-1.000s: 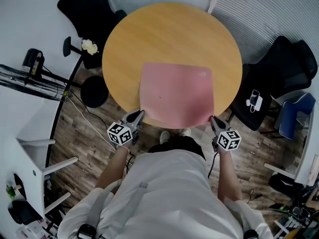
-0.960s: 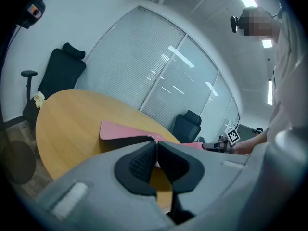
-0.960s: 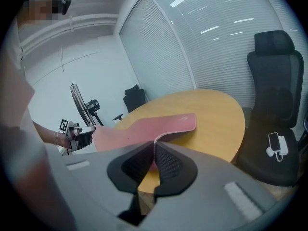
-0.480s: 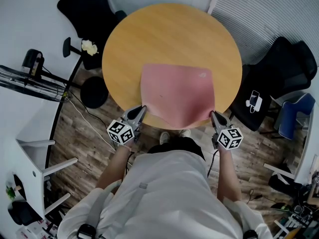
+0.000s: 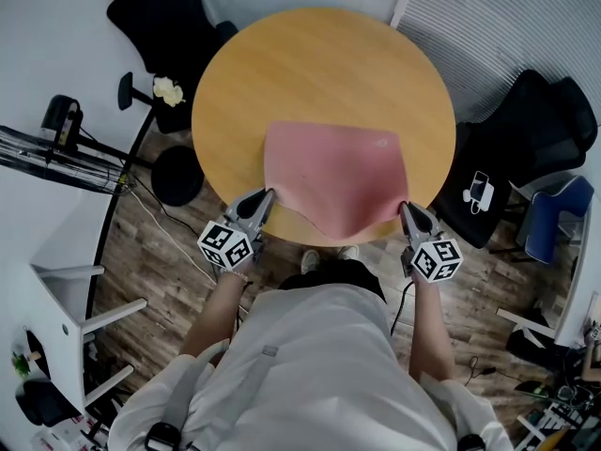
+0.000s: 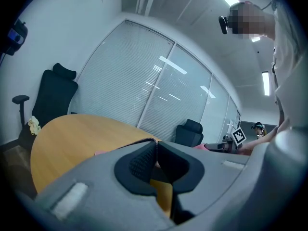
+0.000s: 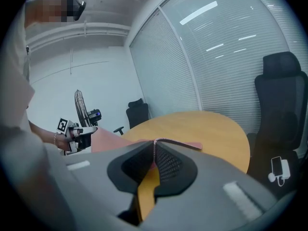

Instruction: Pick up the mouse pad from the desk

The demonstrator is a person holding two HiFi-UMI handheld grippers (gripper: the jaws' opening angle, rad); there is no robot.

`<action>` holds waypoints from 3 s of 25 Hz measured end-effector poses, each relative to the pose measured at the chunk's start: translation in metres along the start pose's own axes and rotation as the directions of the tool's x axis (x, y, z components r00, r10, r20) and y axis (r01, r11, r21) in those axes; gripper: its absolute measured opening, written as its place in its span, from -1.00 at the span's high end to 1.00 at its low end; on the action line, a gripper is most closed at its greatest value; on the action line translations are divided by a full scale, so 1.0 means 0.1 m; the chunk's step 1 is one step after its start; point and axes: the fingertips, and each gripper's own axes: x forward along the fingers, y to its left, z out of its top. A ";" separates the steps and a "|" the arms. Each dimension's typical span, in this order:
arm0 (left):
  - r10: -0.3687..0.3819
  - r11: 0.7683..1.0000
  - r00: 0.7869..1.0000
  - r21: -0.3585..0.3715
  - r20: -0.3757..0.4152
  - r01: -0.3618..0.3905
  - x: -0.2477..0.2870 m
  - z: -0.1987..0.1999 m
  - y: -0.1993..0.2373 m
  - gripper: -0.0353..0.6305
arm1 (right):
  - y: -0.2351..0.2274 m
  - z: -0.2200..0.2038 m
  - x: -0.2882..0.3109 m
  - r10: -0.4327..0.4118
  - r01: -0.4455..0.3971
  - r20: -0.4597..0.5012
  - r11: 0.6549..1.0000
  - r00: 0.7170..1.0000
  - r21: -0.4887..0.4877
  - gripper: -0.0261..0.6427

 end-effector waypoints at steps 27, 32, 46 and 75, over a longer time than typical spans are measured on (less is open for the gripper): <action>0.029 0.979 0.997 0.199 0.069 -0.042 0.11 0.79 -0.27 0.85 | 0.28 0.80 -0.02 0.030 -0.012 0.131 0.991 0.991 -0.130 0.88; 0.032 0.975 0.995 0.216 0.093 -0.052 0.11 0.95 -0.31 0.85 | 0.35 0.95 -0.06 0.036 -0.014 0.156 0.990 0.987 -0.143 0.88; 0.028 0.970 0.989 0.235 0.143 -0.062 0.05 1.38 -0.57 0.85 | 0.59 1.37 -0.23 0.068 -0.024 0.223 0.981 0.972 -0.193 0.88; 0.007 0.958 0.967 0.276 0.256 -0.080 -0.07 2.29 -1.09 0.85 | 1.10 2.29 -0.64 0.097 0.020 0.328 0.942 0.940 -0.336 0.88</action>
